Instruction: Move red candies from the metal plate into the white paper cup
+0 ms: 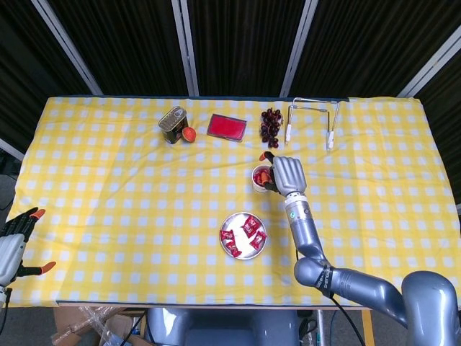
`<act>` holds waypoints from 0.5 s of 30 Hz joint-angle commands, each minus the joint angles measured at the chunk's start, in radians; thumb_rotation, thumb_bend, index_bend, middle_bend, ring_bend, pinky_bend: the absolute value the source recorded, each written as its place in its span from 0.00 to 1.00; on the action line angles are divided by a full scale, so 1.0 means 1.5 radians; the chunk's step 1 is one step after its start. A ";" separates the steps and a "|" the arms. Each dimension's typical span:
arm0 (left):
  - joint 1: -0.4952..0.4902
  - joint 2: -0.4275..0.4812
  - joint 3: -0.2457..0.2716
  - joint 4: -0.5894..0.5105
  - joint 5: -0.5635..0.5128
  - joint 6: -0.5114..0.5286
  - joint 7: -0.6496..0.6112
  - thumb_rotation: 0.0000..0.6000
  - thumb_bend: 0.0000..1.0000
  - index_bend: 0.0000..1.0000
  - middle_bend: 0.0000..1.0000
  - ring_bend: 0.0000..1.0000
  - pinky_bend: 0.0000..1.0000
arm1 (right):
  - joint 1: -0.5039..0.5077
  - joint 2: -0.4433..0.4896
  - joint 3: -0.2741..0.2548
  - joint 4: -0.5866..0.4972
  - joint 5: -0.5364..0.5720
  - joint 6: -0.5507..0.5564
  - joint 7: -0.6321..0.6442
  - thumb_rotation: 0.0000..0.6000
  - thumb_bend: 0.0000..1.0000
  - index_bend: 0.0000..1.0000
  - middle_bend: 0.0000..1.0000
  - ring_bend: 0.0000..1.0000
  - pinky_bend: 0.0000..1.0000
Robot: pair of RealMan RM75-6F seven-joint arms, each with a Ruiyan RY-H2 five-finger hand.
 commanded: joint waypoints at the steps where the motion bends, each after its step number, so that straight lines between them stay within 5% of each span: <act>1: 0.000 0.000 0.000 0.000 0.001 0.001 0.000 1.00 0.03 0.00 0.00 0.00 0.00 | -0.015 0.021 -0.008 -0.045 -0.018 0.022 -0.001 1.00 0.55 0.35 0.84 0.84 0.98; 15: 0.005 -0.002 0.002 0.004 0.011 0.013 0.002 1.00 0.03 0.00 0.00 0.00 0.00 | -0.074 0.079 -0.135 -0.262 -0.055 0.057 -0.077 1.00 0.40 0.35 0.84 0.84 0.98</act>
